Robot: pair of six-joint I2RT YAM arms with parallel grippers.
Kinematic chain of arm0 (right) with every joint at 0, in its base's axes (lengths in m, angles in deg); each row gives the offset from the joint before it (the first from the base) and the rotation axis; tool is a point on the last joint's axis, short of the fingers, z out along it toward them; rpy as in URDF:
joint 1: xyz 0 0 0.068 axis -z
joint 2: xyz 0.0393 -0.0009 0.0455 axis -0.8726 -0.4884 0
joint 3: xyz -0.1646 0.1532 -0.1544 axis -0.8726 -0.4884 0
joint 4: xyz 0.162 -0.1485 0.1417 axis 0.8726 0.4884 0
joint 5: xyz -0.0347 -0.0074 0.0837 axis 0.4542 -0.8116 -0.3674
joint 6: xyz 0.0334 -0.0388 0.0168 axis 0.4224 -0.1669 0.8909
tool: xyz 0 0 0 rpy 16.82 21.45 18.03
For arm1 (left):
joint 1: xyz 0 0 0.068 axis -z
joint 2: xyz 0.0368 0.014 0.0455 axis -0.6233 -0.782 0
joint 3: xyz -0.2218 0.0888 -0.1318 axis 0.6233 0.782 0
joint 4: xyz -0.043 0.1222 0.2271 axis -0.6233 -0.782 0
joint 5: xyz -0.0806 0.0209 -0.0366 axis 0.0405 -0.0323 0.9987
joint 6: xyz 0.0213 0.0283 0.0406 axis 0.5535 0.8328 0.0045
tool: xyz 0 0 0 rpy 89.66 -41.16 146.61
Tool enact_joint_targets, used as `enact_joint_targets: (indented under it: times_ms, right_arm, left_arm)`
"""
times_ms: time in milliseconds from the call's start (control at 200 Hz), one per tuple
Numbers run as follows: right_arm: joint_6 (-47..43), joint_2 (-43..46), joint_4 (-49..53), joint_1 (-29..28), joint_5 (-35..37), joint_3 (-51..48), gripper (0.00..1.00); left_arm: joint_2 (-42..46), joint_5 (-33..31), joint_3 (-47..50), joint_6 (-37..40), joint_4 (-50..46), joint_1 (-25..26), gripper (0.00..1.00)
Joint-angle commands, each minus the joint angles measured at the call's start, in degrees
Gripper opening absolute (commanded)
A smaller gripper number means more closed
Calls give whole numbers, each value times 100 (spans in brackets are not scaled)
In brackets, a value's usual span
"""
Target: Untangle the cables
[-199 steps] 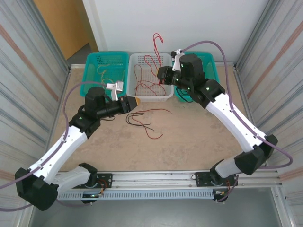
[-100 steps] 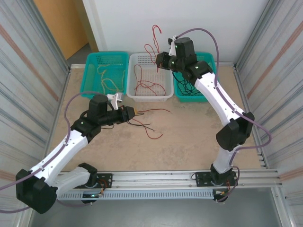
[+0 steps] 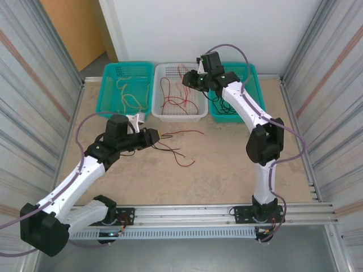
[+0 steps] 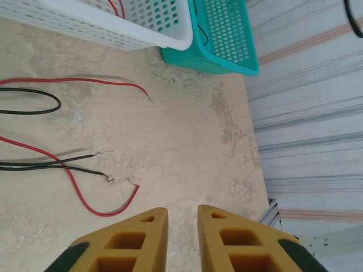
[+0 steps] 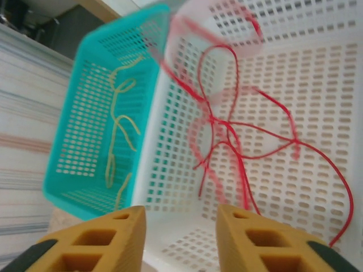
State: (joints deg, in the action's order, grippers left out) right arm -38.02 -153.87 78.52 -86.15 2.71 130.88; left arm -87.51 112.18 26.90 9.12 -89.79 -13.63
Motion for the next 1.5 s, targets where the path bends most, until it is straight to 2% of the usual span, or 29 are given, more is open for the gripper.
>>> enact_joint_targets:
  times_ms: [0, 190, 321, 436, 591, 661, 722, 882, 1163, 1353, 1498]
  right_arm:
    - [17, -128, 346, 34, -35, 238, 42]
    - [-46, 372, 256, -40, 75, -180, 43]
    - [-290, 1157, 200, -311, 582, -758, 44]
    - [-423, 2092, -114, -704, 1176, -1893, 46]
    - [-419, 3434, -1129, -1348, 2229, -3813, 48]
    - [-18, 3828, -1211, -1461, 2357, -4385, 48]
    - [364, 4057, -1211, -1490, 2167, -4815, 47]
    - [963, 4282, -1114, -1796, 2250, -5774, 45]
    - [1459, 4302, -922, -1998, 2370, -6504, 45]
    - [1523, 4412, -907, -1953, 2480, -6558, 46]
    - [1518, 4436, -829, -1912, 2453, -6533, 46]
  left_arm:
    - [231, -72, 63, 99, -246, -139, 24]
    - [228, -78, 37, 61, -332, -190, 28]
    - [152, -108, 20, -8, -297, -190, 29]
    - [-7, -84, 69, -99, -212, -190, 31]
    - [-458, 44, 278, -350, 53, -160, 32]
    - [-688, 52, 316, -410, 186, -84, 32]
    - [-846, -21, 307, -368, 222, -4, 33]
    - [-1362, -315, 183, -192, 168, 50, 34]
    - [-2548, -782, -461, 124, 20, 112, 36]
    - [-3206, -939, -1056, 368, -183, 633, 38]
    - [-3302, -1149, -1256, 560, -560, 987, 39]
